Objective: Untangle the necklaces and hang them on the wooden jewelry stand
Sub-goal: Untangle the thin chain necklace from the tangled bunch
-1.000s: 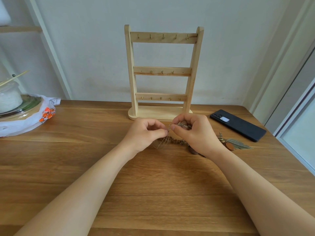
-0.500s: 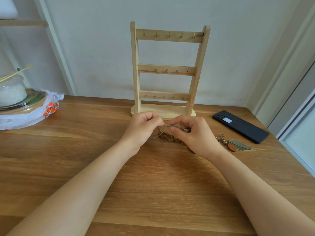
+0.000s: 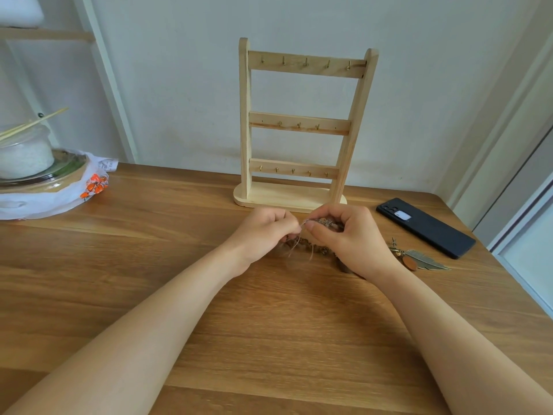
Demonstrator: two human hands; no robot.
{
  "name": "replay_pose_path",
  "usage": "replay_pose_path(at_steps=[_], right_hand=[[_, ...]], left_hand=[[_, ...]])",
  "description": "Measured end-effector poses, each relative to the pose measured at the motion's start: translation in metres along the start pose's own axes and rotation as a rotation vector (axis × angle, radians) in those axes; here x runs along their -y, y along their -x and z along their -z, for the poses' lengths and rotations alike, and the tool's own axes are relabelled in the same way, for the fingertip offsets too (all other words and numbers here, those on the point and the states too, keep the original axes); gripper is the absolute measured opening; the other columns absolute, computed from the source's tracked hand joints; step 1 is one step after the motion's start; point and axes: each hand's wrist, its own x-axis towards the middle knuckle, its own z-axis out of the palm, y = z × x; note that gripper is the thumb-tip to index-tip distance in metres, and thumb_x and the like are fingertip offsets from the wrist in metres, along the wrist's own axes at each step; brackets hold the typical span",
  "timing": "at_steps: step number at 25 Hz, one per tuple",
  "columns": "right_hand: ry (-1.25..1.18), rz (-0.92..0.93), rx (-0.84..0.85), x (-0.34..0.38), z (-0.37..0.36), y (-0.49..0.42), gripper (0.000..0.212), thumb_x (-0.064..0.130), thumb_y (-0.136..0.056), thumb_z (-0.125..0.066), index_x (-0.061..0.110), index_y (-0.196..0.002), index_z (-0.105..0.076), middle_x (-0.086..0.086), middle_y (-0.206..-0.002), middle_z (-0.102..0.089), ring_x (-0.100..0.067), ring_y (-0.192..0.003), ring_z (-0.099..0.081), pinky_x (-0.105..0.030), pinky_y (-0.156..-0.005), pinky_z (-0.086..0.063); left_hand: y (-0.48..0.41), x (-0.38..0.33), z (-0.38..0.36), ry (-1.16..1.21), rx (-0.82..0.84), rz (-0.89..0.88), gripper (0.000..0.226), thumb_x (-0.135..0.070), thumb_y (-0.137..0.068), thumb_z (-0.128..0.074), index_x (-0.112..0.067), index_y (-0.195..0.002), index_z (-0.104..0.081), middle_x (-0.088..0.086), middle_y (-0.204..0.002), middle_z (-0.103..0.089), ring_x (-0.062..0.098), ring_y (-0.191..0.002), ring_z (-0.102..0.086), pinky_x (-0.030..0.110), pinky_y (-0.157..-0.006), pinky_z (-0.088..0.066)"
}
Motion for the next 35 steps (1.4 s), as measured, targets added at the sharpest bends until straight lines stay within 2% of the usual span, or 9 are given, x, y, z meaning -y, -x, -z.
replay_pose_path(at_steps=[4,8,12,15,20,24,28,31,35], right_hand=[[0.014,0.02,0.01,0.001,-0.001,0.002,0.003,0.019,-0.09,-0.074,0.017,-0.092,-0.076,0.016,-0.056,-0.059,0.0,-0.051,-0.049,-0.012,-0.053,-0.04],[0.021,0.008,-0.001,-0.002,0.002,0.0,0.005,0.019,-0.091,-0.073,0.017,-0.093,-0.076,0.013,-0.055,-0.06,-0.001,-0.049,-0.048,-0.012,-0.053,-0.038],[0.033,0.021,0.056,0.0,-0.001,0.002,0.004,0.022,-0.09,-0.075,0.02,-0.092,-0.077,0.004,-0.069,-0.07,-0.006,-0.057,-0.057,-0.019,-0.057,-0.046],[0.028,-0.016,0.019,-0.004,0.0,-0.001,0.005,0.024,-0.091,-0.073,0.021,-0.092,-0.076,-0.002,-0.067,-0.069,-0.014,-0.055,-0.053,-0.026,-0.055,-0.045],[0.023,-0.073,-0.023,-0.01,0.001,-0.002,0.007,0.025,-0.092,-0.071,0.02,-0.094,-0.076,0.001,-0.066,-0.066,-0.002,-0.055,-0.051,-0.015,-0.055,-0.042],[-0.007,-0.148,-0.082,-0.015,0.006,-0.005,0.008,0.027,-0.093,-0.07,0.023,-0.094,-0.077,0.004,-0.07,-0.068,-0.004,-0.061,-0.057,-0.015,-0.056,-0.044],[-0.063,-0.163,-0.063,-0.013,0.007,-0.004,0.008,0.029,-0.094,-0.069,0.024,-0.095,-0.076,-0.011,-0.074,-0.068,-0.005,-0.058,-0.051,-0.017,-0.056,-0.044],[-0.13,-0.161,-0.048,-0.013,0.005,-0.003,0.005,0.028,-0.093,-0.07,0.024,-0.094,-0.074,-0.018,-0.073,-0.065,-0.011,-0.06,-0.049,-0.025,-0.061,-0.045],[-0.216,-0.166,-0.05,-0.012,0.005,-0.004,0.007,0.028,-0.093,-0.07,0.023,-0.089,-0.073,-0.02,-0.071,-0.056,-0.02,-0.064,-0.043,-0.034,-0.064,-0.039]], left_hand=[[0.002,0.0,0.002,0.031,0.018,-0.002,0.01,-0.014,-0.091,-0.069,-0.01,-0.082,-0.073,-0.015,-0.064,-0.063,-0.003,-0.063,-0.056,0.021,-0.072,-0.04],[0.003,-0.001,0.007,0.118,-0.09,0.006,0.005,-0.021,-0.086,-0.077,-0.017,-0.089,-0.08,-0.008,-0.087,-0.077,-0.003,-0.084,-0.067,0.02,-0.079,-0.043],[-0.001,0.002,0.006,0.231,-0.17,0.065,0.008,-0.023,-0.09,-0.072,-0.022,-0.084,-0.078,-0.008,-0.087,-0.075,0.008,-0.089,-0.063,0.028,-0.078,-0.041],[-0.004,0.006,0.007,0.308,0.005,0.063,0.018,-0.027,-0.099,-0.06,-0.023,-0.084,-0.07,-0.008,-0.084,-0.066,0.012,-0.092,-0.057,0.032,-0.08,-0.039],[-0.004,0.004,0.006,0.447,0.255,0.024,0.024,-0.041,-0.094,-0.053,-0.026,-0.076,-0.057,-0.008,-0.088,-0.05,0.017,-0.093,-0.047,0.038,-0.086,-0.029],[-0.001,-0.004,0.023,0.856,-0.053,0.102,0.038,-0.042,-0.091,-0.061,-0.025,-0.059,-0.05,-0.005,-0.08,-0.053,0.017,-0.092,-0.052,0.035,-0.089,-0.034],[0.001,-0.007,0.021,0.94,-0.196,0.134,0.016,-0.032,-0.095,-0.061,-0.02,-0.085,-0.064,-0.003,-0.077,-0.057,0.017,-0.085,-0.06,0.034,-0.086,-0.044],[-0.001,-0.006,0.018,0.898,-0.234,0.165,0.019,-0.028,-0.096,-0.061,-0.017,-0.107,-0.071,-0.004,-0.071,-0.054,0.014,-0.076,-0.059,0.03,-0.078,-0.046],[-0.008,0.001,0.02,0.527,-0.44,0.21,0.013,-0.025,-0.093,-0.068,-0.016,-0.085,-0.063,-0.003,-0.07,-0.055,0.012,-0.07,-0.059,0.029,-0.071,-0.048]])
